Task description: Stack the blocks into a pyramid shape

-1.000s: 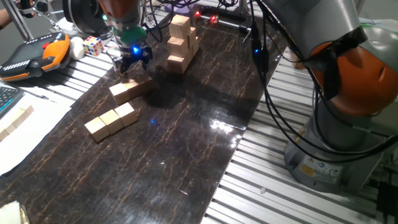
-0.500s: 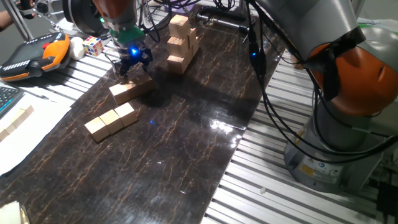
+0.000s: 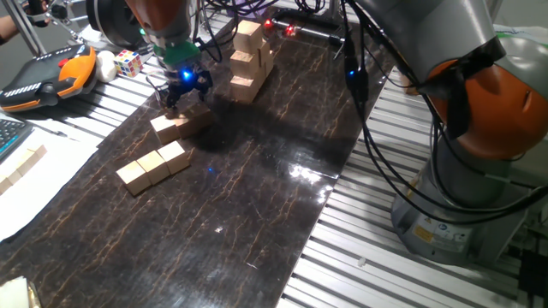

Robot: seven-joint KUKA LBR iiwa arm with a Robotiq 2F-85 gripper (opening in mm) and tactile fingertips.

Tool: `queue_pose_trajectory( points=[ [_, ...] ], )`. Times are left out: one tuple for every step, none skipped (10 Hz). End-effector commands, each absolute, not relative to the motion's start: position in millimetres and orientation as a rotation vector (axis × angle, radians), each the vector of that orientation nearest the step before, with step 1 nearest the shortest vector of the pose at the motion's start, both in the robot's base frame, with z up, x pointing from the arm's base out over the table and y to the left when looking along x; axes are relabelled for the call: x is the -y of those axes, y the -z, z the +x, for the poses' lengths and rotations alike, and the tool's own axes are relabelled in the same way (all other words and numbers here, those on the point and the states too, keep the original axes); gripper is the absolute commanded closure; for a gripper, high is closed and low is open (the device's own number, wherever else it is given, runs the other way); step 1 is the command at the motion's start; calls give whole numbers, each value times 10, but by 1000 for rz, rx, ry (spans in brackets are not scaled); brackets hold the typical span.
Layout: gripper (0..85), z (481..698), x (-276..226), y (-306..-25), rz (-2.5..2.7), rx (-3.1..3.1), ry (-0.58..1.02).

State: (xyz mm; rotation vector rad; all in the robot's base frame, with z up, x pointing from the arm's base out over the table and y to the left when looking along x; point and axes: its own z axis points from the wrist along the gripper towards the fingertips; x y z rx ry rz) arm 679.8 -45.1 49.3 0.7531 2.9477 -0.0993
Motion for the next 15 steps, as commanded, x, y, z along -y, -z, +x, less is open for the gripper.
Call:
queue_pose_trajectory(
  points=[
    [43,6790,465,-514,753,-2951,105],
    [47,6769,483,-522,753,-2958,101],
    [47,6745,479,-499,754,-2954,99],
    [47,6721,458,-480,762,-2948,97],
    [47,6690,432,-460,766,-2941,102],
    [43,6645,397,-441,775,-2931,113],
    [40,6606,389,-424,776,-2926,118],
    [40,6576,398,-421,772,-2929,119],
    [50,6561,410,-436,773,-2939,109],
    [63,6527,413,-439,775,-2943,103],
    [83,6495,398,-427,776,-2940,112],
    [93,6472,381,-414,776,-2935,117],
    [110,6461,385,-409,767,-2936,117],
    [143,6453,400,-413,752,-2943,114],
    [193,6444,419,-419,727,-2955,113]
  ],
)
